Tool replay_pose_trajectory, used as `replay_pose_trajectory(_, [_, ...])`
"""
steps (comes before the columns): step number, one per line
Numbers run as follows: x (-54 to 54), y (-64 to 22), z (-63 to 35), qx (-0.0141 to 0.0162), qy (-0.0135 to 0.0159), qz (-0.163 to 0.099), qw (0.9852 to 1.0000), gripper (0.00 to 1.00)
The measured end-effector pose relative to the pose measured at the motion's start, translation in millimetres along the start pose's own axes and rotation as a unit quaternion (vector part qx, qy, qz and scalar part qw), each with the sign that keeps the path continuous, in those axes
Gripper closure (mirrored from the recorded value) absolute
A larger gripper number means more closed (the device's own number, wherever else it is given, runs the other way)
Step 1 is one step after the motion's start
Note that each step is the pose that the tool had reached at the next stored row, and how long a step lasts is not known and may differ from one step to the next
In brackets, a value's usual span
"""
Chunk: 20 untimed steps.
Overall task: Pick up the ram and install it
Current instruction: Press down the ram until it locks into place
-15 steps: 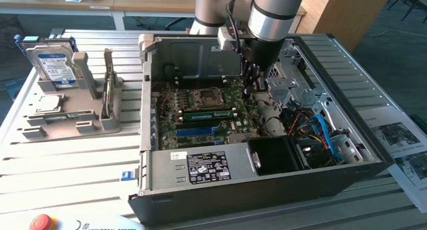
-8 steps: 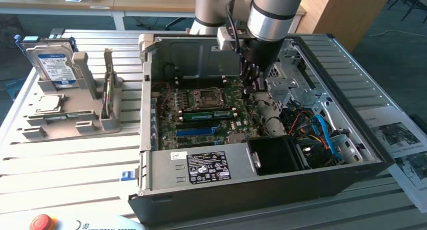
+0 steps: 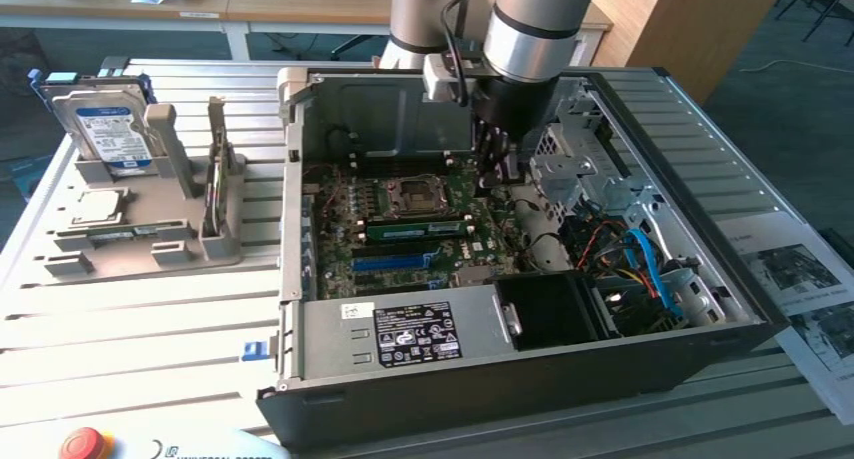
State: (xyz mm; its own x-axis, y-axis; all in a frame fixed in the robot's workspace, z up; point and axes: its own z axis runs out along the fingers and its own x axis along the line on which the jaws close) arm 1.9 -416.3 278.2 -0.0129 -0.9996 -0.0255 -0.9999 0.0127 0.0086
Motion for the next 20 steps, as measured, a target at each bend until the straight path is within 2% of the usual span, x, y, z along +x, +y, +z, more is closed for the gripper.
replay_pose_trajectory(8, [0.0,0.1,1.7,0.0,0.0,0.0,1.0,0.9])
replay_pose_trajectory(20, [0.4,0.2,15.5,0.0,0.0007,0.0,1.0,0.9])
